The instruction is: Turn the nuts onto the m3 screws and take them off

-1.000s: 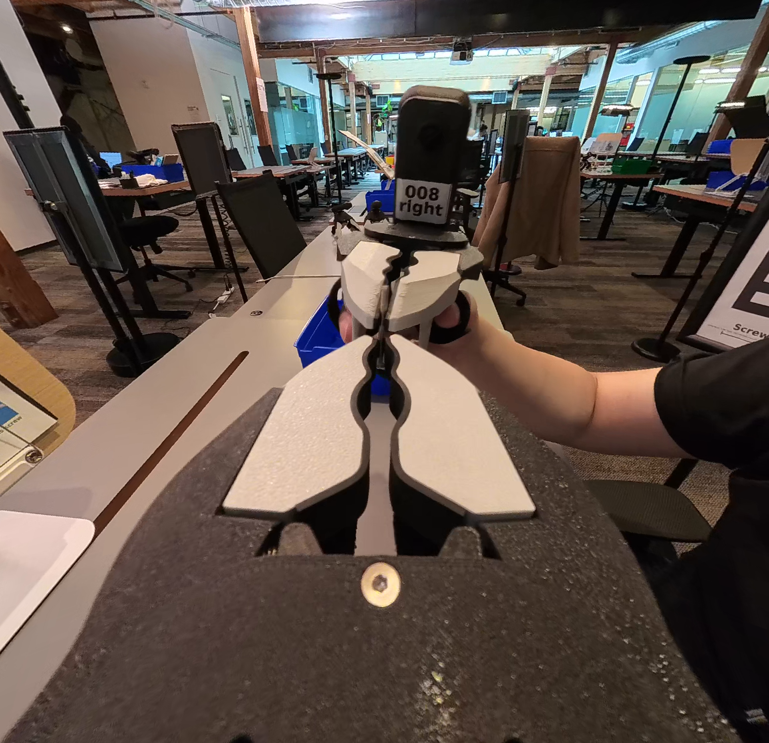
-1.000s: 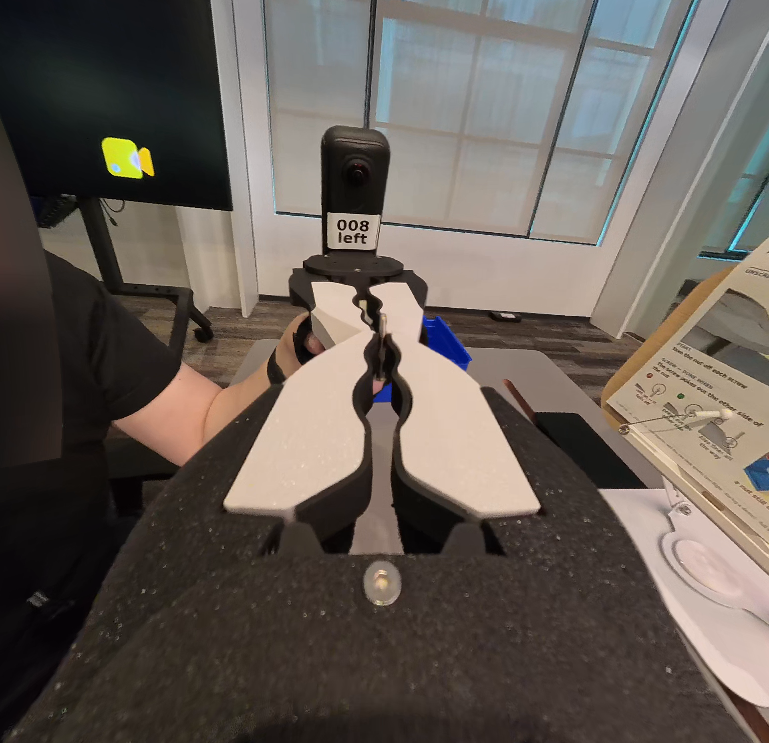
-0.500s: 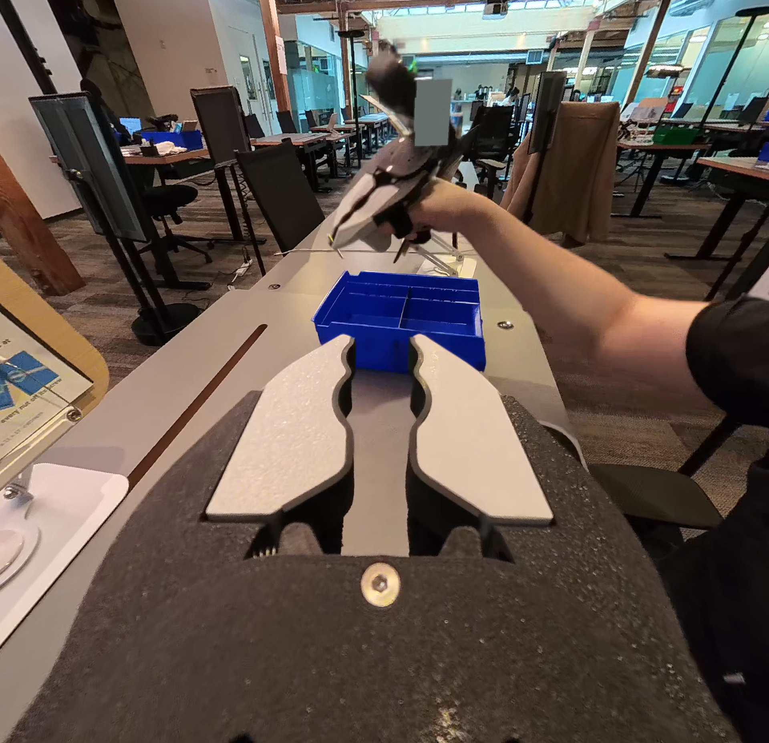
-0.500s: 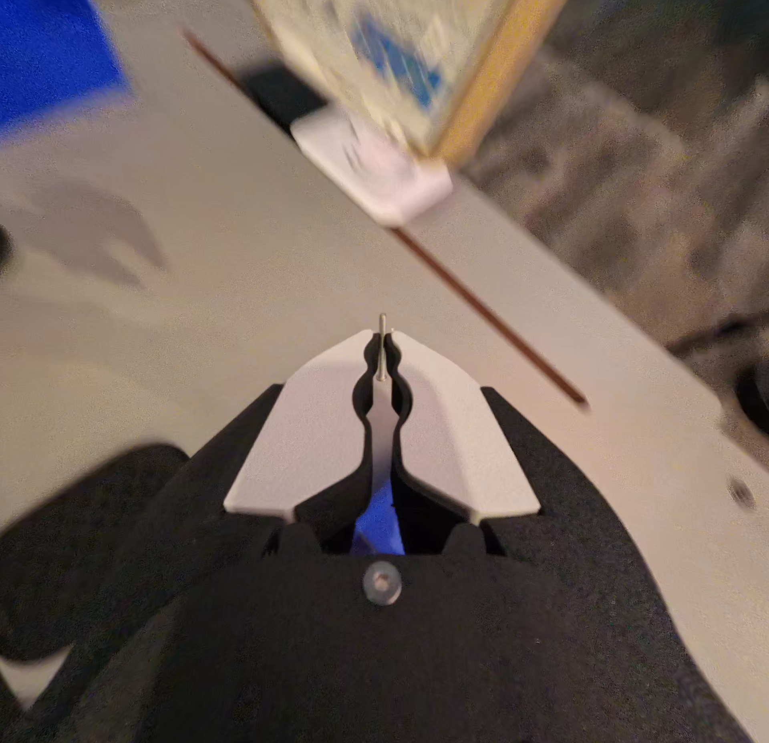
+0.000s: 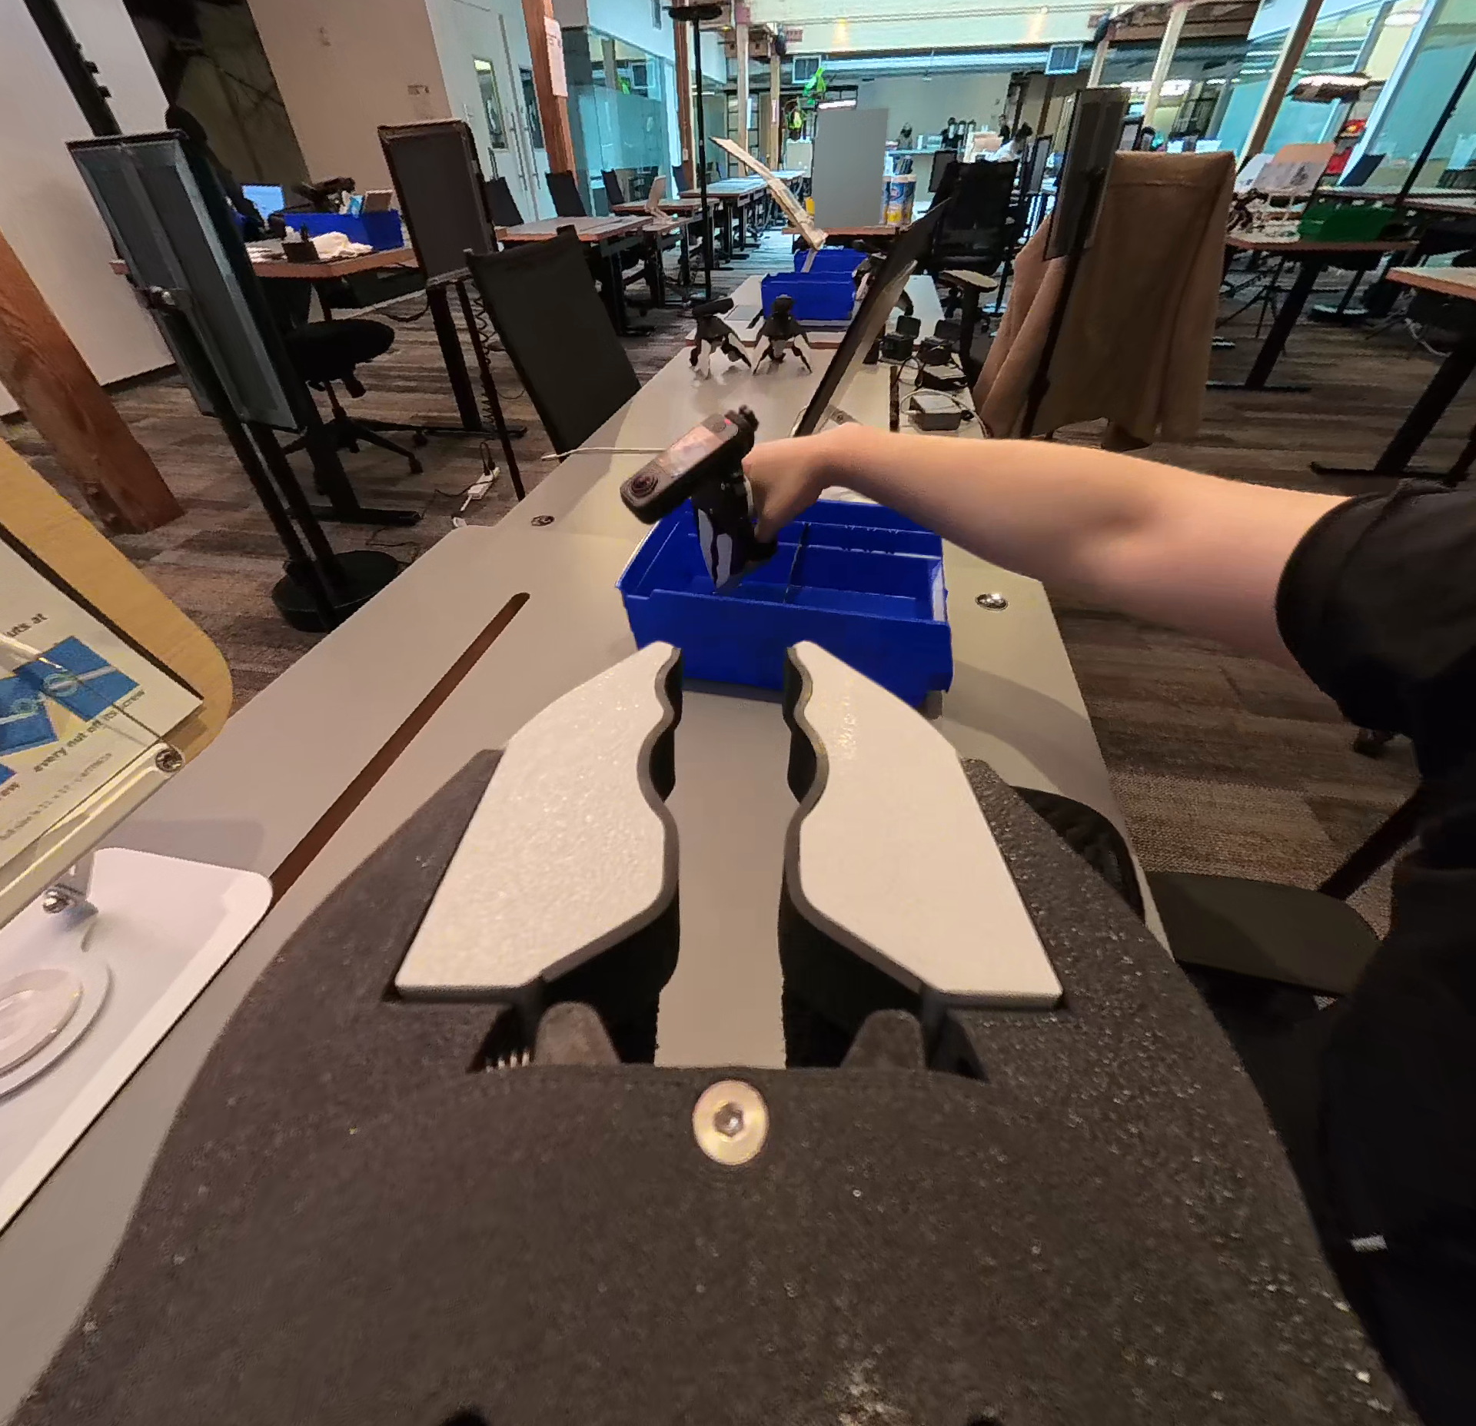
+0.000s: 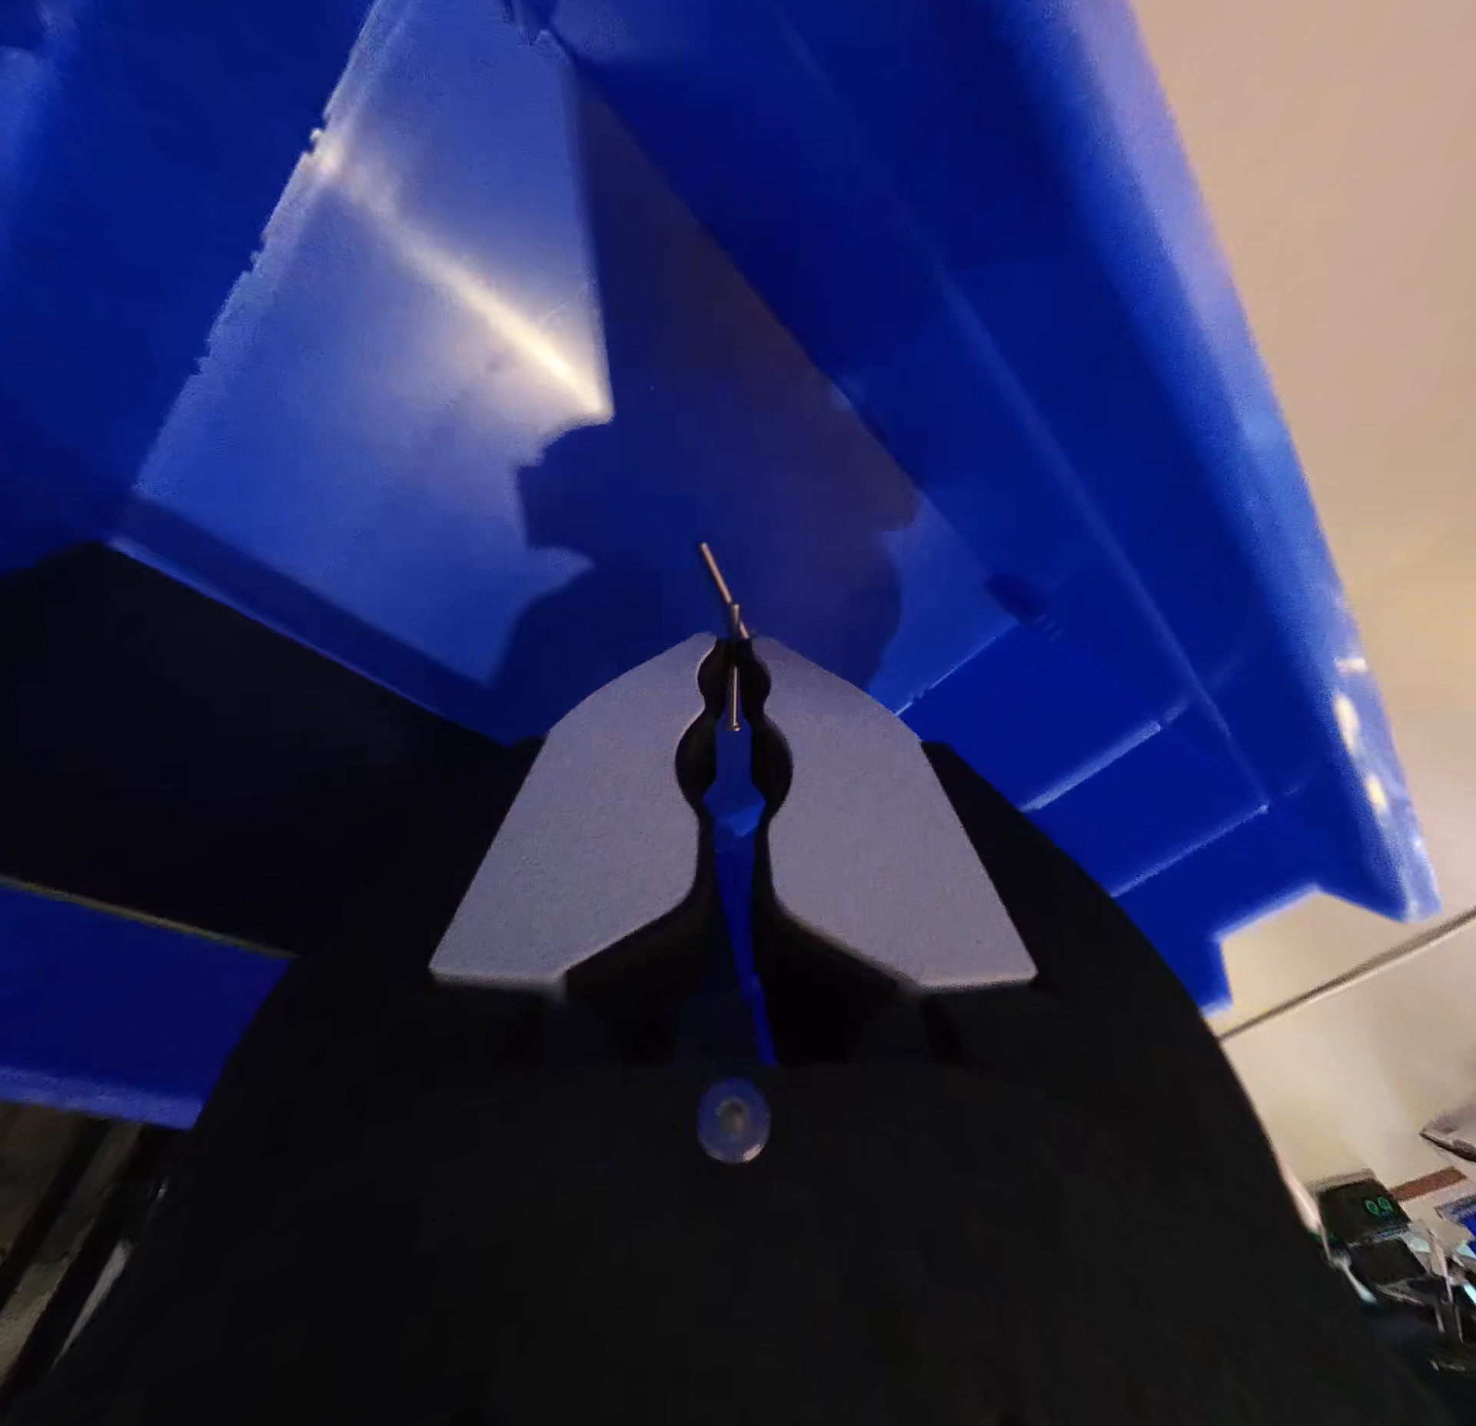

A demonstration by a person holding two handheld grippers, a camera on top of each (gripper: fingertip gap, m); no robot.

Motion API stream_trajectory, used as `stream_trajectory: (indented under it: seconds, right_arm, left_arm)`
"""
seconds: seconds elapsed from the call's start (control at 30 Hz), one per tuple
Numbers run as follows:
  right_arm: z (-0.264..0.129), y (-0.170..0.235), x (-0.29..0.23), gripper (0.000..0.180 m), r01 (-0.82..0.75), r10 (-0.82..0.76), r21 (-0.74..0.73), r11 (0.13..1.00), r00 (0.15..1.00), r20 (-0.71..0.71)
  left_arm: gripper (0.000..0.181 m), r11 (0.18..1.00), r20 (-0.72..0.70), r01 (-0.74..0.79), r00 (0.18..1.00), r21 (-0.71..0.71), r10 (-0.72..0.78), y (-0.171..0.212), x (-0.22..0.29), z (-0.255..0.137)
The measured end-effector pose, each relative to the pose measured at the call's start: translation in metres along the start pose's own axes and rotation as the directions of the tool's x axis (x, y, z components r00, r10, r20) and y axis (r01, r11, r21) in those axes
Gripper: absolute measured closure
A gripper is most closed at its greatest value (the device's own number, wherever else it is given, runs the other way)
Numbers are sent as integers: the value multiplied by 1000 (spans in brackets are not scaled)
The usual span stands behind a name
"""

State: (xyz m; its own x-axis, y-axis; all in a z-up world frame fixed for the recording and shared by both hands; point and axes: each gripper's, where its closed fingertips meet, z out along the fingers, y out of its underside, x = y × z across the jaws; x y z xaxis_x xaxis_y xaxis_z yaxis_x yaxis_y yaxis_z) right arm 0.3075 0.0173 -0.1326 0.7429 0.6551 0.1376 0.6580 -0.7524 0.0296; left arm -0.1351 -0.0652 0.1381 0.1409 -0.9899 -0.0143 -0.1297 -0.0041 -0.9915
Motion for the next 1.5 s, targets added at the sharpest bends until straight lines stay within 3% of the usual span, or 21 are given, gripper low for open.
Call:
stream_trajectory:
  seconds: [0.17, 0.4, 0.6, 1.0, 1.13, 1.33, 1.5]
  right_arm:
    - [8, -10, 6, 177, 35, -36, 57, 998, 999, 16]
    - [18, -6, 11, 177, 140, -140, -20, 990, 990, -4]
    - [22, -8, 9, 177, 172, -172, -5, 985, 985, 2]
    - [18, -4, 11, 171, 155, -154, 47, 987, 988, -11]
    - [-24, -8, 11, 172, 152, -141, 170, 974, 987, -77]
    - [-150, -14, 3, 171, 224, -102, 385, 895, 945, -312]
    - [-268, -62, -44, 168, 370, -63, 604, 706, 882, -467]
  left_arm:
    - [157, 1000, 13, 9, 1000, -16, -8, 5, -6, 2]
    - [158, 999, 15, 5, 1000, -40, -4, 10, -8, 6]
    - [158, 999, 11, 3, 1000, -49, -2, 12, -8, 8]
    - [159, 999, 18, 2, 1000, -38, -1, 9, -9, 4]
    - [159, 1000, 27, 0, 1000, -14, 1, 4, -10, -4]
    - [159, 999, 91, 9, 996, 38, -12, -6, -24, -25]
    - [159, 999, 190, 11, 982, 51, -21, -7, -43, -41]
